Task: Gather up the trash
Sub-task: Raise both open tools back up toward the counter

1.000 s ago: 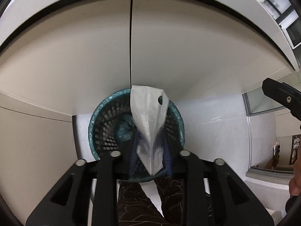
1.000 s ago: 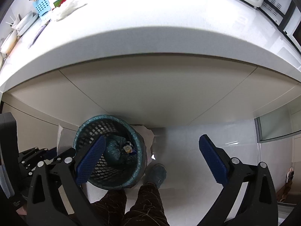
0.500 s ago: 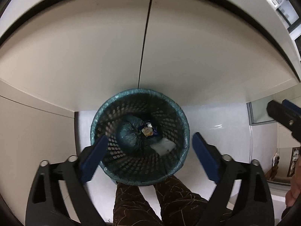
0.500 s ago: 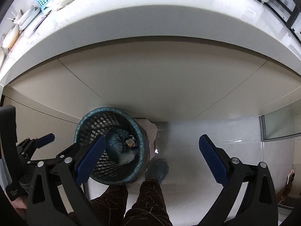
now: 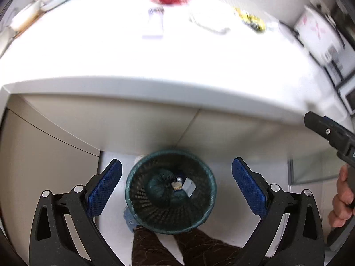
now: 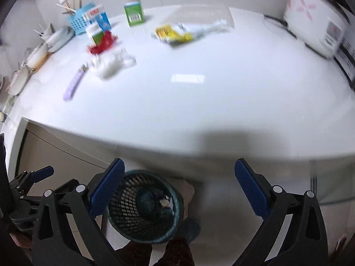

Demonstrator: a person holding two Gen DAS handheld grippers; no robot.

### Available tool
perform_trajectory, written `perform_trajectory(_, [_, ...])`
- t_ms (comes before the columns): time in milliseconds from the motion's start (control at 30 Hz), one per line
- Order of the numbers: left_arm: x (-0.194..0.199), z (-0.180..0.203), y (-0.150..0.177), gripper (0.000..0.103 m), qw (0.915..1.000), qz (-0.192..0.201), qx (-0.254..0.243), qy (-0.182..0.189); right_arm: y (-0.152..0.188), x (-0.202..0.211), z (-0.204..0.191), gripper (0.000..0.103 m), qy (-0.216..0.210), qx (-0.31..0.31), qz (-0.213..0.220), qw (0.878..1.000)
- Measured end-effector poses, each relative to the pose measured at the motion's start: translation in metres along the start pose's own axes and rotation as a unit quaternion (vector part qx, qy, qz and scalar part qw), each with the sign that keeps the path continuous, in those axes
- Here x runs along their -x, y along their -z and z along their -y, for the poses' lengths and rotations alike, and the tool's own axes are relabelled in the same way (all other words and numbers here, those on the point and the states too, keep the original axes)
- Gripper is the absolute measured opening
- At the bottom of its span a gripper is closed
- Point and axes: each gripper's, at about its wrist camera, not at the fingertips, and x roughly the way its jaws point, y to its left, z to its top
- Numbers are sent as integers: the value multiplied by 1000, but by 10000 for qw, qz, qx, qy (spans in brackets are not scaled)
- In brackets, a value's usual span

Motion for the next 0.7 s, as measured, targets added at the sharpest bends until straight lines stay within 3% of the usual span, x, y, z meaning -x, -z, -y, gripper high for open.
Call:
perform_trajectory(267, [35, 4, -59, 97, 9993, 303, 87, -188, -64, 14, -4, 95, -50, 331, 198, 9992])
perform_trajectory(467, [34, -6, -106, 97, 9992, 301, 10, -254, -96, 19, -6, 95, 39, 338, 300, 9990])
perform_trajectory(700, [7, -21, -143, 97, 9988, 87, -187, -439, -128, 8, -9, 95, 253, 370, 362, 9983])
